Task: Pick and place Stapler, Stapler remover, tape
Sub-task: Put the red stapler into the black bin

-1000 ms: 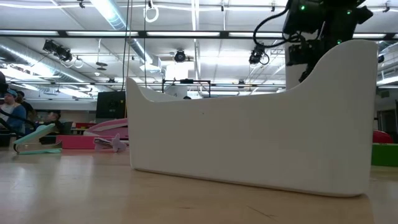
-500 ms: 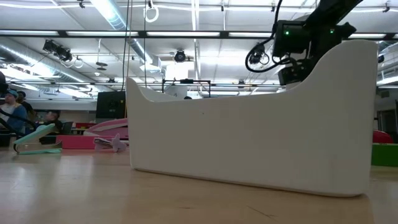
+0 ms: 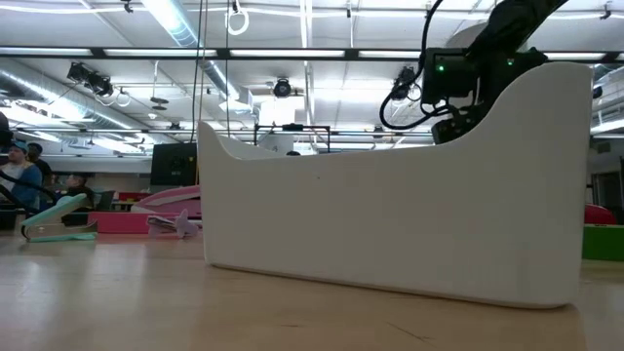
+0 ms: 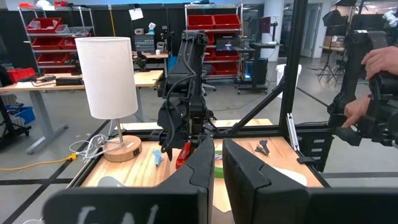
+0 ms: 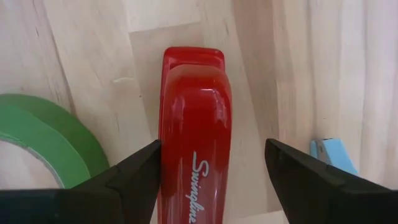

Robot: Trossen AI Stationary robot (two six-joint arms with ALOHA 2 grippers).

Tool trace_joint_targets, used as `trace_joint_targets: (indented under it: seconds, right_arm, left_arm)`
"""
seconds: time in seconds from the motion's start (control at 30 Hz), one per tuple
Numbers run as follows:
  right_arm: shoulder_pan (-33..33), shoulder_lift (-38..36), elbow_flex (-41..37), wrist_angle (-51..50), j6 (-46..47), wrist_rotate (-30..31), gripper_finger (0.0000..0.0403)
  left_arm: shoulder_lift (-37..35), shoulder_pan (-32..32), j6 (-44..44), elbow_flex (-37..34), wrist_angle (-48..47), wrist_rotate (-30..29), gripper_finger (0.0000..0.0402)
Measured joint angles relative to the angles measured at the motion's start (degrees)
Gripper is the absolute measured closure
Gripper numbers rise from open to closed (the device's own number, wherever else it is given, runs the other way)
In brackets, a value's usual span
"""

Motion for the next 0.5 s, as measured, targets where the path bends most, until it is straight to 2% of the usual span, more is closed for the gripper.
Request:
trace_joint_targets:
  seconds: [0.23, 0.5]
  right_arm:
    - [0.00, 0.37, 0.00, 0.82, -0.20, -0.75, 0.0144]
    - [0.03, 0.37, 0.00, 0.83, -0.22, -2.06, 0.0202]
  left_arm:
    - [0.00, 0.00, 0.00, 0.00, 0.00, -0.02, 0.0367]
    - [-0.01, 0.01, 0.00, 0.00, -0.02, -0.01, 0.0367]
